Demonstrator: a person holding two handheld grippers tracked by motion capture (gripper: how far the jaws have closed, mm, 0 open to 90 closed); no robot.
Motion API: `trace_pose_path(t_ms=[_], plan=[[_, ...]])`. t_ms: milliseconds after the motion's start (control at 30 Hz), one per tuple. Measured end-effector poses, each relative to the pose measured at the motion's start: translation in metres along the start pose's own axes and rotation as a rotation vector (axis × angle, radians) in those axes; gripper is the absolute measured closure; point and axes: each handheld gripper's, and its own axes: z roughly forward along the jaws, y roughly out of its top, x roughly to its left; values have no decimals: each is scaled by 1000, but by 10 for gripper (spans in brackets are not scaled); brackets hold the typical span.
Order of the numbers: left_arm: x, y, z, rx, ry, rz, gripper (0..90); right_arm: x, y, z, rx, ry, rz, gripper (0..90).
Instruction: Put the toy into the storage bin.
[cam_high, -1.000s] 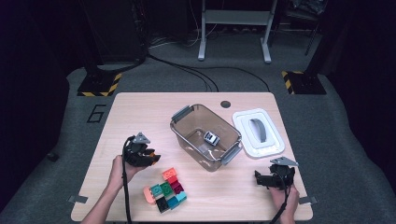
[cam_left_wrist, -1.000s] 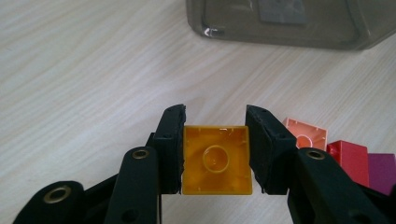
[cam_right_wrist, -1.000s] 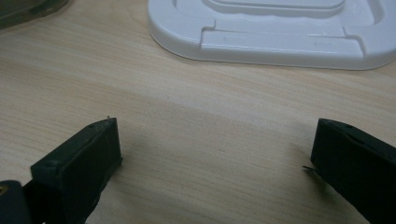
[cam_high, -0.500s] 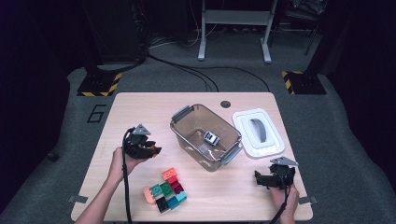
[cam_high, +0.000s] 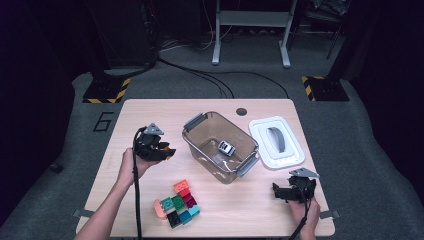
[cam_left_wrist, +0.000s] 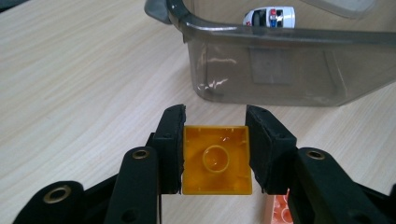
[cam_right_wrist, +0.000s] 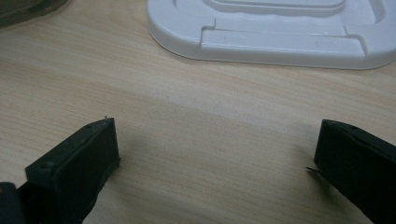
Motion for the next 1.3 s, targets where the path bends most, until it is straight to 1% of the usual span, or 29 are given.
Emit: trace_pose_path(t_ms=[67, 100, 133, 167, 233, 300, 367, 400, 467, 533, 667, 733, 767, 967, 1067, 1133, 1200, 1300], plan=[[0, 4, -2, 3, 1, 3, 591, 0, 0, 0, 0, 1, 4, 0], [0, 6, -2, 4, 5, 8, 591, 0, 0, 0, 4, 1, -3, 0], [0, 10, -5, -12, 6, 9, 591, 0, 0, 0, 4, 1, -4, 0], [0, 10, -5, -12, 6, 9, 591, 0, 0, 0, 4, 1, -4, 0], [1, 14, -6, -16, -6, 13, 592, 0, 0, 0, 2, 1, -7, 0], [1, 18, -6, -9, -2, 20, 591, 0, 0, 0, 0, 1, 0, 0], [0, 24, -8, -13, 1, 25, 591, 0, 0, 0, 0, 0, 1, 0], [-2, 30, -10, -32, 1, 30, 591, 0, 0, 0, 0, -1, 0, 0], [-4, 33, -11, -35, -1, 29, 591, 0, 0, 0, -1, -1, 0, 0], [-5, 39, -12, -43, 1, 43, 591, 0, 0, 0, -1, -1, 2, 0], [-7, 48, -14, -68, 3, 40, 591, 0, 0, 0, -1, 1, 2, 0], [-6, 52, -14, -73, 0, 34, 591, 0, 0, 0, -2, 1, 3, 0], [-6, 54, -13, -77, 6, 34, 591, 0, 0, 0, -2, 1, 3, 0], [-8, 66, -14, -87, 10, 51, 591, 0, 0, 0, -3, 1, 2, 0], [-11, 73, -13, -86, 12, 67, 591, 0, 0, -1, -1, 1, 3, 0], [-12, 75, -13, -91, 8, 61, 591, 0, -1, -1, -1, 1, 1, 0], [-13, 78, -11, -91, 11, 71, 591, 0, -1, -1, -1, 1, 2, 0], [-15, 82, -8, -91, 2, 74, 591, 0, -1, -1, -1, 1, 2, 0]])
